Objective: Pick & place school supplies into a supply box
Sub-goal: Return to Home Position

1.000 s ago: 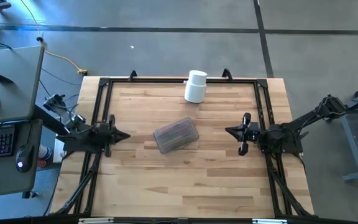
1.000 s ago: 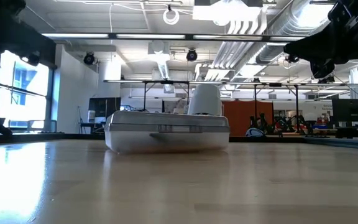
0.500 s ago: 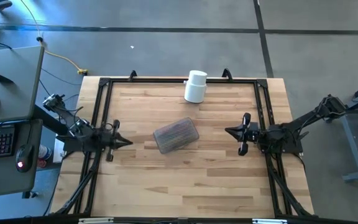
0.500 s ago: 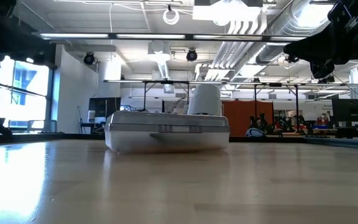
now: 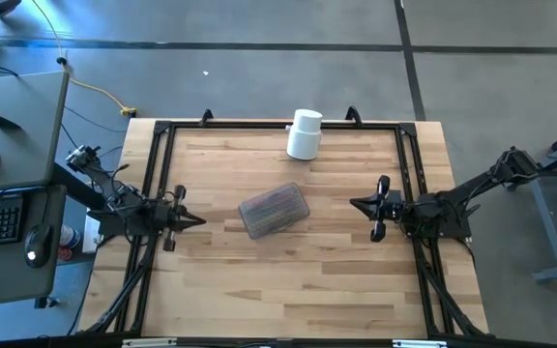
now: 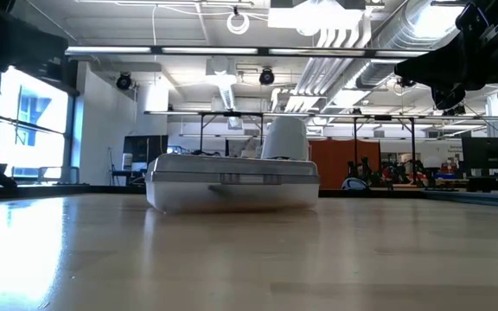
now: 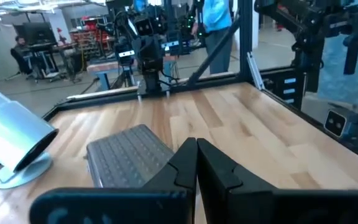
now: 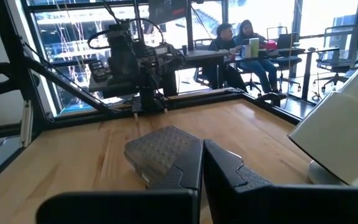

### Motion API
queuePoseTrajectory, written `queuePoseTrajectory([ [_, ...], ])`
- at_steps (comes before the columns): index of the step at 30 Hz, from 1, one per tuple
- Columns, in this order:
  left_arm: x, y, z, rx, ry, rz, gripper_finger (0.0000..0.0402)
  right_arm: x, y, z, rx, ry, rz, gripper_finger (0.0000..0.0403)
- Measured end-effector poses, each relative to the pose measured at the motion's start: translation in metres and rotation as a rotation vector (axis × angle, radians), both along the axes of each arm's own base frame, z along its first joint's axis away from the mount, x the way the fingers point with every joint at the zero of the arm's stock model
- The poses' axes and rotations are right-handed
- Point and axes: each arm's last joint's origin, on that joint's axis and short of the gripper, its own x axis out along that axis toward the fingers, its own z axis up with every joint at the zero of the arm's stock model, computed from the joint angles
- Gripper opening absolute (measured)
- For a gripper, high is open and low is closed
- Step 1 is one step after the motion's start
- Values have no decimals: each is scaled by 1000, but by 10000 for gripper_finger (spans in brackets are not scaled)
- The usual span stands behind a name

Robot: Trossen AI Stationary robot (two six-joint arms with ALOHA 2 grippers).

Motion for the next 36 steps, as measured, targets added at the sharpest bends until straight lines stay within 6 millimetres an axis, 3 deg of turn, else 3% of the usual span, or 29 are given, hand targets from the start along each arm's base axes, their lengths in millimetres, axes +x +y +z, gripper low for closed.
queuePoseTrajectory([
  [36,0,0,-2,10,15,-1,46,0,0,0,0,1,1,0],
])
